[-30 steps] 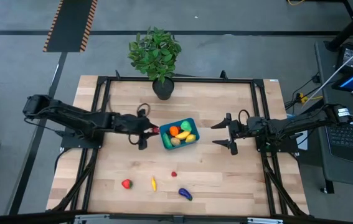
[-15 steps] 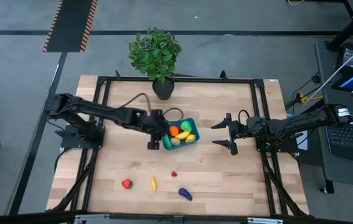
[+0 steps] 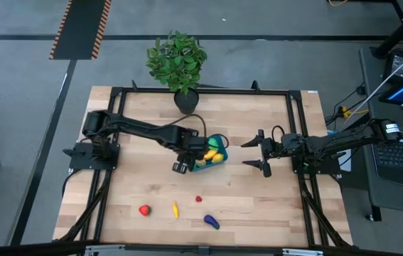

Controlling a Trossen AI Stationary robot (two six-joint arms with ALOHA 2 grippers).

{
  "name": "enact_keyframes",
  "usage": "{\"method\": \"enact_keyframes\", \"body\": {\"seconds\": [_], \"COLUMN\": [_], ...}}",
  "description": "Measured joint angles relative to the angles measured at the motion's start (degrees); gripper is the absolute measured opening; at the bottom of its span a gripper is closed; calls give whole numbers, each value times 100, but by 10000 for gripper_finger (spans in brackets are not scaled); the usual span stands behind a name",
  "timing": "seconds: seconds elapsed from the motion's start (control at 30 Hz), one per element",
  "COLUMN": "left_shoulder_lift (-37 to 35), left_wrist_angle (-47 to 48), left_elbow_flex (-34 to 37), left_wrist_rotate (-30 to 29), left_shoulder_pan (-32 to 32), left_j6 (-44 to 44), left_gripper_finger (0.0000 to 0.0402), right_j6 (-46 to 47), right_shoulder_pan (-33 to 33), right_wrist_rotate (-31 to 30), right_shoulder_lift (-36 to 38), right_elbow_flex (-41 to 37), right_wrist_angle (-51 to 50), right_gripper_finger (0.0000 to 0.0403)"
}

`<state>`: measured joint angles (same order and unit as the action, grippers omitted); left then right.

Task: Pick and placing Produce into tupperware
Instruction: Put the top red strawberry into the blue bin

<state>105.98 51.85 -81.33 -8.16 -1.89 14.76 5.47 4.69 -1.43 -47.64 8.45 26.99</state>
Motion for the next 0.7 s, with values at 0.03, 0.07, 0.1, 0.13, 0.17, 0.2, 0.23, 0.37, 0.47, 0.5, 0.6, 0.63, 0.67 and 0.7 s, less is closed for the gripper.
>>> {"method": "enact_keyframes", "body": {"seconds": [0.03,0.07,0.1,0.13,0.17,0.2,0.23,0.37,0.47,0.5,0.6,0.63,0.67,0.7], "left_shoulder_lift": [73,141,192,238,265,270,270,328,369,380,373,373,373,373], "left_wrist_angle": [116,217,293,335,343,368,422,603,594,622,550,560,574,584], "left_elbow_flex": [-89,-173,-241,-291,-323,-327,-327,-325,-329,-326,-327,-327,-327,-327], "left_wrist_rotate": [-23,-37,-51,-57,-57,-57,-57,-59,-67,-63,-59,-59,-61,-61], "left_shoulder_pan": [19,40,65,91,118,143,172,269,282,281,278,278,280,280], "left_j6": [70,137,207,245,263,288,333,378,395,396,451,453,451,450], "left_gripper_finger": [120,117,115,115,115,115,115,120,122,122,116,116,116,118], "right_j6": [1,1,1,1,1,1,1,2,-9,-12,-14,-12,-12,-14], "right_shoulder_pan": [0,0,0,0,0,0,0,0,0,0,-1,0,0,0], "right_wrist_rotate": [-1,0,-1,0,0,-2,-2,-1,-2,-2,-2,-2,-2,-2], "right_shoulder_lift": [0,0,0,2,0,1,1,2,0,2,2,2,2,2], "right_elbow_flex": [0,0,0,0,0,0,0,0,0,0,0,0,0,0], "right_wrist_angle": [-10,-17,-23,-28,-35,-53,-66,-145,-180,-179,-179,-178,-180,-180], "right_gripper_finger": [332,332,332,332,332,332,332,332,332,332,332,332,332,332]}}
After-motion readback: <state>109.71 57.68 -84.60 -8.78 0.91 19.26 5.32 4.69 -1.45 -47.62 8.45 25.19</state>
